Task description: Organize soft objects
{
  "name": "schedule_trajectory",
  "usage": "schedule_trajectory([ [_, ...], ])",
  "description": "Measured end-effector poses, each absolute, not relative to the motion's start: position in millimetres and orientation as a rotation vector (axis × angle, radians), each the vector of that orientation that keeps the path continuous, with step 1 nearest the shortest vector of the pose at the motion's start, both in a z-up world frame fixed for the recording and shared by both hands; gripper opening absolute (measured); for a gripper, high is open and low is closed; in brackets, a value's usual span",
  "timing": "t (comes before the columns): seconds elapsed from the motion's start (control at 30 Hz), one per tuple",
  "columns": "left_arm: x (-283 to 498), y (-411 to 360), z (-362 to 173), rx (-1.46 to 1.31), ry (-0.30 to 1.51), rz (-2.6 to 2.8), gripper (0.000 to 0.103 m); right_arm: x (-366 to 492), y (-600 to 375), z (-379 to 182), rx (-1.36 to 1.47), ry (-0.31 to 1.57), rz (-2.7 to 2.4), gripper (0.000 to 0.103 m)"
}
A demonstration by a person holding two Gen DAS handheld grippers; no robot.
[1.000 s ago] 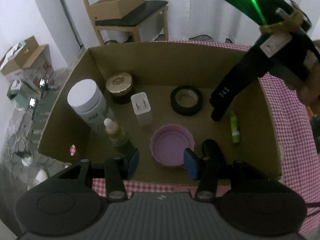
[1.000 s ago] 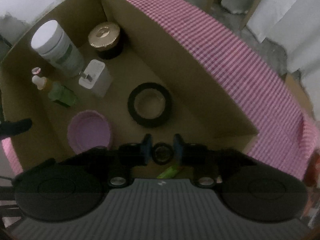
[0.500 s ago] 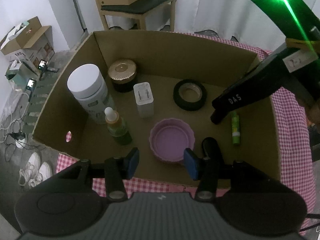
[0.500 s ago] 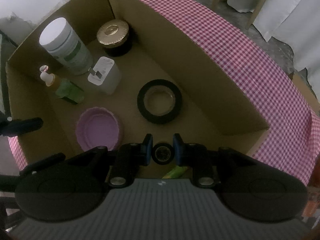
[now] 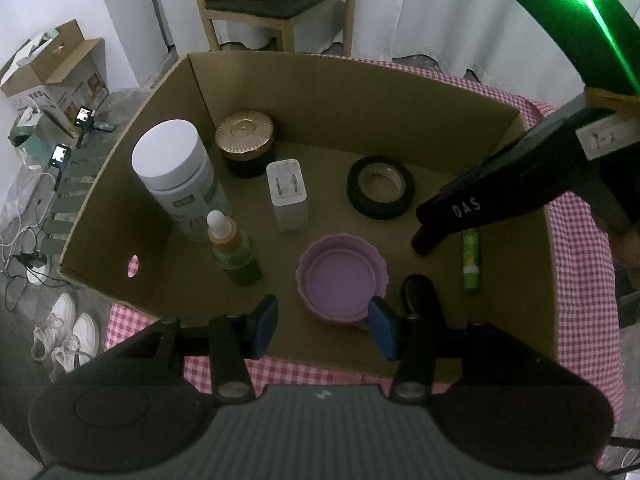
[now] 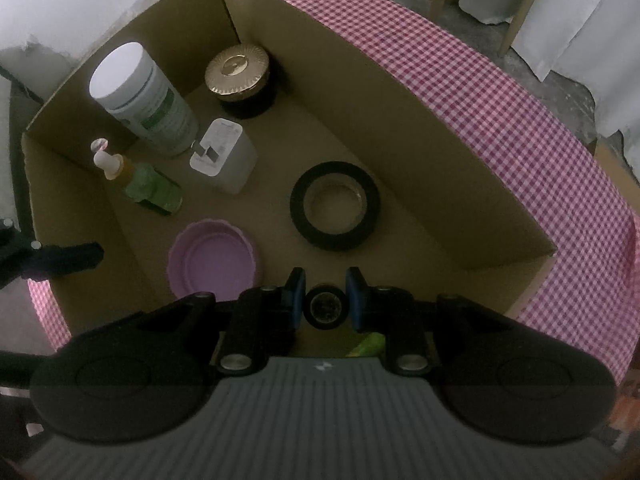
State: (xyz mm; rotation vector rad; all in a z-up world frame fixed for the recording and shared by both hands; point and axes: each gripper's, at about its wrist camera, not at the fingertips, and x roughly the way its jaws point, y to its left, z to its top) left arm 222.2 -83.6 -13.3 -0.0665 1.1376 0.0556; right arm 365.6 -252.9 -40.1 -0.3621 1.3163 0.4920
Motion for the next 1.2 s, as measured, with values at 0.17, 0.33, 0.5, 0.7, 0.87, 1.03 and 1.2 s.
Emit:
schedule_trajectory([
  [0.17, 222, -84, -13, -0.067, 1.142, 0.058, 0.052, 366, -254, -40, -0.343, 1.318, 0.492, 0.021],
  [0.33, 224, -83, -13, -0.073, 1.146, 0.058, 0.052, 367, -253, -41, -0.337, 1.319, 0.499, 0.022],
  [0.5, 224, -82, -13, -0.082, 1.15, 0.058, 0.052, 369, -253, -40, -0.312, 1.326, 0.507, 0.023],
  [0.7, 225, -81, -12, -0.092, 1.156, 0.057, 0.054, 372, -255, -38, -0.292, 1.327, 0.498, 0.036],
  [0.87, 226, -81, -11, -0.094, 1.158, 0.056, 0.056, 373, -255, -36, -0.277, 1.319, 0.498, 0.047],
  [1.03, 227, -80, -11, -0.096, 1.162, 0.057, 0.058, 374, -256, -36, -0.257, 1.319, 0.491, 0.049],
  [1.2, 227, -80, -10, -0.093, 1.164, 0.057, 0.064, 373, -256, -30, -0.232, 1.303, 0.485, 0.051],
])
